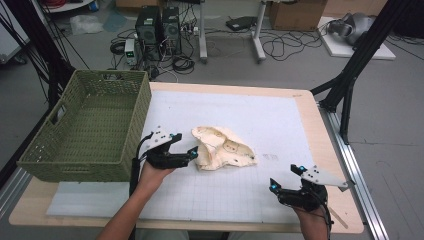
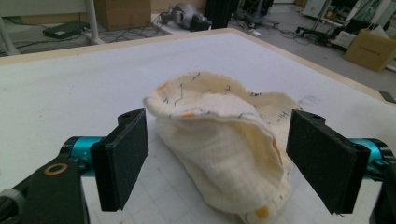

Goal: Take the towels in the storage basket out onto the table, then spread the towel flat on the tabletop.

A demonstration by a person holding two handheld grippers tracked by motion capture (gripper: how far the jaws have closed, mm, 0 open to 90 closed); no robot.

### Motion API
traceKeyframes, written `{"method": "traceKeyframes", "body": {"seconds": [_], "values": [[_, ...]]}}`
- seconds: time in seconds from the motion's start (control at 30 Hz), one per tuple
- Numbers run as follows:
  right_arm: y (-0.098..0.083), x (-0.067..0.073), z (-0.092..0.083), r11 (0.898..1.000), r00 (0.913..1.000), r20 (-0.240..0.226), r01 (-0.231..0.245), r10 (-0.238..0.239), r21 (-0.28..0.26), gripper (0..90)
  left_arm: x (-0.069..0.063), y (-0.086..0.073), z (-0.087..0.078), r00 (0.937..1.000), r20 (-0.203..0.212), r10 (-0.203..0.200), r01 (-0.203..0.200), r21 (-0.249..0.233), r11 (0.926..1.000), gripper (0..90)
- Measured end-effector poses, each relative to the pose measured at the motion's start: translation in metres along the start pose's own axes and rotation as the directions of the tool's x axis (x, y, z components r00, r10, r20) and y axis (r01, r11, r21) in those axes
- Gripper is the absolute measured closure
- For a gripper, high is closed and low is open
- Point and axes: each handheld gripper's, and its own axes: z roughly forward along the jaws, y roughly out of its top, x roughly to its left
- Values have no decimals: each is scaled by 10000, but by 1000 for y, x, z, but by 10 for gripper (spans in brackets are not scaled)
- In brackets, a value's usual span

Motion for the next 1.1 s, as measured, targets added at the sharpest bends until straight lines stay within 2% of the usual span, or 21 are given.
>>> {"method": "traceKeyframes", "body": {"seconds": [0.13,0.2,0.27,0.33,0.43,0.73,1.1], "values": [[5,3,7,9999,9998,-184,58,-61,-128,105,3,-12,-12,9999,-33,-102,102,-159,9998,209],[8,4,13,9994,9993,-126,348,-348,-23,105,4,-16,-17,10000,-82,20,-22,-216,9998,209],[10,4,18,9992,9992,-119,384,-383,98,105,4,-17,-20,9997,-109,207,-210,-292,9994,209],[10,4,23,9993,9993,-150,344,-342,145,105,4,-17,-21,9998,-142,108,-114,-451,9989,210],[9,5,26,9987,9988,-261,428,-421,268,105,3,-18,-20,9994,-173,295,-299,-281,9992,211],[4,11,26,9967,9971,-439,647,-625,484,105,10,-18,-25,9989,-462,-109,85,-531,9986,211],[3,5,21,9990,9995,-227,219,-211,381,105,12,-19,-22,9989,-426,-185,168,-388,9991,219]]}}
